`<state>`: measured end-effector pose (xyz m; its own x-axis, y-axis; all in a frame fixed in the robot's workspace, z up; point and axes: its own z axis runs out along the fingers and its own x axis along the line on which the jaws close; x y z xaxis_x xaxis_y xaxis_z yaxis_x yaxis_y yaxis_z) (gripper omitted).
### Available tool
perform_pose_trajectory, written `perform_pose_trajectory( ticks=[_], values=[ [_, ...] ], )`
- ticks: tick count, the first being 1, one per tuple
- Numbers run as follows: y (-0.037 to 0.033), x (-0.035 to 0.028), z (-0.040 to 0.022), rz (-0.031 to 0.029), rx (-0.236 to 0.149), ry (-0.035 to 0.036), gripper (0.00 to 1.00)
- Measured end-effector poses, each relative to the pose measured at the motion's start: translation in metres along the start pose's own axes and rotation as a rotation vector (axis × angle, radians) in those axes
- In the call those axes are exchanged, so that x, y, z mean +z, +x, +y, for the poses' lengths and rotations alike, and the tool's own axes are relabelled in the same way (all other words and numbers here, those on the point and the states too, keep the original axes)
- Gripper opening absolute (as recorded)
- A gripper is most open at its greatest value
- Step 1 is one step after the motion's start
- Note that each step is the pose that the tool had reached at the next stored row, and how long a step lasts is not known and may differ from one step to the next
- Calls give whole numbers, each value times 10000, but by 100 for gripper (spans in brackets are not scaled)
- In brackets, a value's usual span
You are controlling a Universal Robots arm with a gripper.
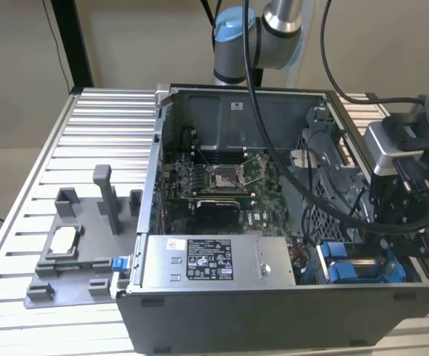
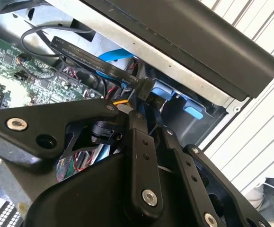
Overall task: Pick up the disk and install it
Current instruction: 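Insert the first disk wire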
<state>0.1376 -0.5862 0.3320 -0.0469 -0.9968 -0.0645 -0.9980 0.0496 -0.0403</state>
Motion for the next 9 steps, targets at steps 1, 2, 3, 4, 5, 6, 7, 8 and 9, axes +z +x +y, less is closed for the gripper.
perform_pose_trajectory(
  ticks=[1,2,3,4,5,6,7,8,9],
  values=[
    [0,7,0,32,9,2,0],
    [1,14,0,52,13,3,0],
    [1,18,1,57,16,3,0],
    [2,19,1,55,17,3,0],
    [1,20,1,55,17,3,0],
    [1,20,1,54,18,3,0],
    [1,20,1,55,18,3,0],
    [1,20,1,55,18,3,0],
    [1,20,1,55,18,4,0]
  ],
)
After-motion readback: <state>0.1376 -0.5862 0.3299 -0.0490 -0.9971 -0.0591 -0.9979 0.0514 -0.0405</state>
